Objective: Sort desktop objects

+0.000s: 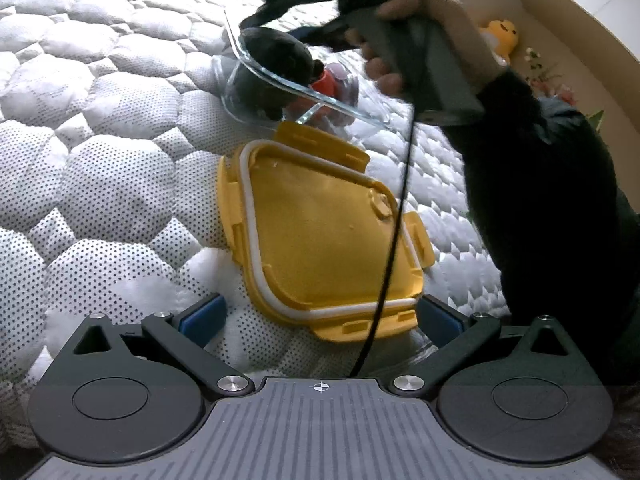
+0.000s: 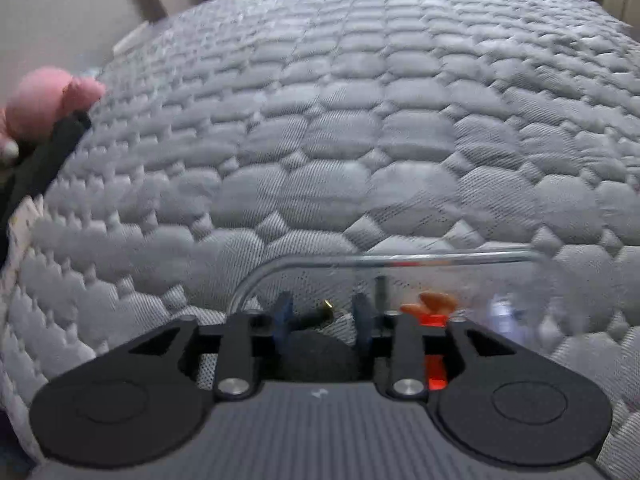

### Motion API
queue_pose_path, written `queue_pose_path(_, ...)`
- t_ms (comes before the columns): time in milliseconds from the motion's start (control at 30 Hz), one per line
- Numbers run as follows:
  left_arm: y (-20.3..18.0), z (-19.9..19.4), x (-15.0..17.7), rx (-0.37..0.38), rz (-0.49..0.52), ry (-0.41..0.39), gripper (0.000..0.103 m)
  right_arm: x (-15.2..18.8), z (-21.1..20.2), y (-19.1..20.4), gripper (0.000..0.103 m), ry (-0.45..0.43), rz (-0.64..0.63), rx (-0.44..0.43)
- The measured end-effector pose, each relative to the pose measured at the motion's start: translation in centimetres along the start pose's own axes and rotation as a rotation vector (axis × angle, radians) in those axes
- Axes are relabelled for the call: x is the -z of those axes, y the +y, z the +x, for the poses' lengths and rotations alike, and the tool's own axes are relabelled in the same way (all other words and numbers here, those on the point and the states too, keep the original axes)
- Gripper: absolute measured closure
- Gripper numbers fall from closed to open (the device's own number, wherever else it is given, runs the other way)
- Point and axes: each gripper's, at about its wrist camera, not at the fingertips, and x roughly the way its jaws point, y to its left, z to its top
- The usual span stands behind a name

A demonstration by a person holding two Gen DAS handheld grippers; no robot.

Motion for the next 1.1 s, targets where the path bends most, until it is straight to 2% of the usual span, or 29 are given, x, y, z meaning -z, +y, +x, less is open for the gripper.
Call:
queue_pose_path(133,-0.1,0.3,-0.1,0.000,0.006,0.003,0.000,0.6,-3.9,0.1,0.061,-0.094,-0.027,-0.071)
queue_pose_path(233,-0.4,0.4,-0.1,0.002,0.016,0.003,0.000,1.8,-4.5,0.4,0.065,-0.011,-0.047,-0.132)
queue_pose_path(300,-0.4,0.3,0.0,0.000,0.018,0.002,0.000,2.8,-4.2,0.2,0.068,0.014,-0.043,-0.131)
queue_pose_path(633,-0.7,0.5,-0.2,-0.018,0.014,0.004,0.000,6.9,-4.9,-1.2,0.069,-0.063,-0.003,-0.167)
queue_pose_path(667,-0.9,0.6,-0.2,-0.023,0.017,0.007,0.000,7.1,-4.7,-1.4,0.072,-0.076,-0.002,-0.165)
queue_pose_path(867,-3.0,0.9,-0.3,-0.067,0.047,0.026,0.000,7.7,-4.3,-1.9,0.072,-0.127,0.008,-0.181)
queue_pose_path(967,-4.4,1.0,-0.3,-0.109,0.066,0.033,0.000,8.5,-5.3,-2.4,0.070,-0.190,-0.033,-0.194)
queue_pose_path(1000,-4.9,1.1,-0.3,-0.127,0.074,0.035,0.000,8.8,-5.9,-2.7,0.061,-0.213,-0.031,-0.200)
queue_pose_path(1033,-5.5,1.1,-0.3,-0.146,0.082,0.036,0.000,9.1,-6.6,-3.2,0.056,-0.237,-0.027,-0.210)
queue_pose_path(1100,-6.2,1.2,-0.4,-0.180,0.095,0.034,0.000,10.0,-8.6,-5.3,0.055,-0.289,0.008,-0.273)
